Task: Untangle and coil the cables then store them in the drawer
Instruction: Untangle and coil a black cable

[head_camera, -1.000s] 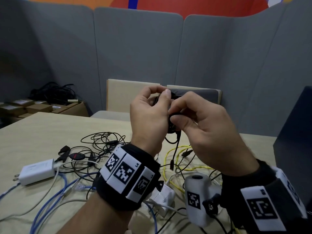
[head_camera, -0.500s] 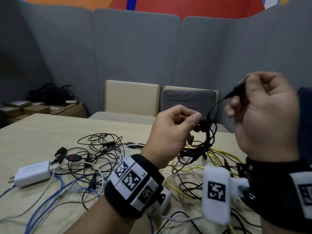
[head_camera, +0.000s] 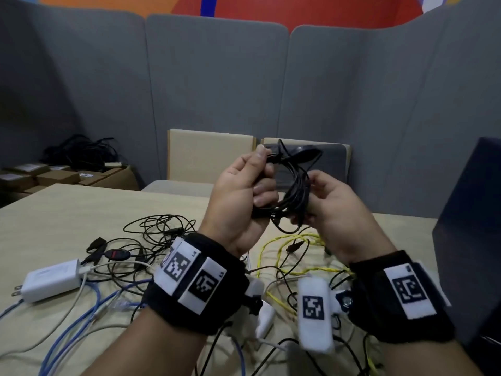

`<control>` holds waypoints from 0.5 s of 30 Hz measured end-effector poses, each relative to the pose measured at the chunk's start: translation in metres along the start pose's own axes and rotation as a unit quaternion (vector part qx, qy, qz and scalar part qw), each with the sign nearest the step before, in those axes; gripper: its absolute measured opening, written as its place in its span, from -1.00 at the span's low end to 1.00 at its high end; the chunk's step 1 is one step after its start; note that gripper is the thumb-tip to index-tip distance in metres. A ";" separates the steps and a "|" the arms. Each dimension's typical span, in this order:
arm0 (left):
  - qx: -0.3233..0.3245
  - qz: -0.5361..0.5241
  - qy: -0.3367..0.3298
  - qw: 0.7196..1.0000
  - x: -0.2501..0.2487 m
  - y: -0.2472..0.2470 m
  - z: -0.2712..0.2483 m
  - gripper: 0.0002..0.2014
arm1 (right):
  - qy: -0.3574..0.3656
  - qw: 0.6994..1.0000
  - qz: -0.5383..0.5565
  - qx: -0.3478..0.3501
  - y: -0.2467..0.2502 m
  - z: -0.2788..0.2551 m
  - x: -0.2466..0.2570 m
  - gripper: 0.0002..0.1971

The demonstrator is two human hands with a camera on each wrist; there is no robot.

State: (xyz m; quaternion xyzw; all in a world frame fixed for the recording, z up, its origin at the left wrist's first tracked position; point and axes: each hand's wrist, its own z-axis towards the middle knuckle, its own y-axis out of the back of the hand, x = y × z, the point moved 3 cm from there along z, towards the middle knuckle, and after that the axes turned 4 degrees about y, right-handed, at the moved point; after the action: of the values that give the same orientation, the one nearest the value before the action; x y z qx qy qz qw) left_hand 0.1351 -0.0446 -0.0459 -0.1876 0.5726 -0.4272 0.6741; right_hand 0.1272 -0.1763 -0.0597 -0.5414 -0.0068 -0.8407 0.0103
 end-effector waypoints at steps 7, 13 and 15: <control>-0.039 0.165 -0.094 0.981 -0.006 -0.003 -0.004 -0.88 | -0.064 0.979 0.184 0.060 -0.008 -0.005 0.005 -0.82; -0.066 0.253 -0.150 0.953 -0.001 0.002 -0.004 -0.87 | -0.100 0.964 0.222 0.106 -0.015 -0.011 0.006 -0.75; -0.071 0.274 -0.159 0.946 -0.001 0.003 -0.003 -0.86 | -0.097 0.970 0.195 0.106 -0.013 -0.013 0.011 -0.81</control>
State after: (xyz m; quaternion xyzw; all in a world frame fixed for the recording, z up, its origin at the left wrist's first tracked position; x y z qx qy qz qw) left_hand 0.1332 -0.0411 -0.0482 -0.1364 0.5165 -0.1488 0.8321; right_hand 0.1110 -0.1639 -0.0553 -0.6071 0.0090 -0.7603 0.2308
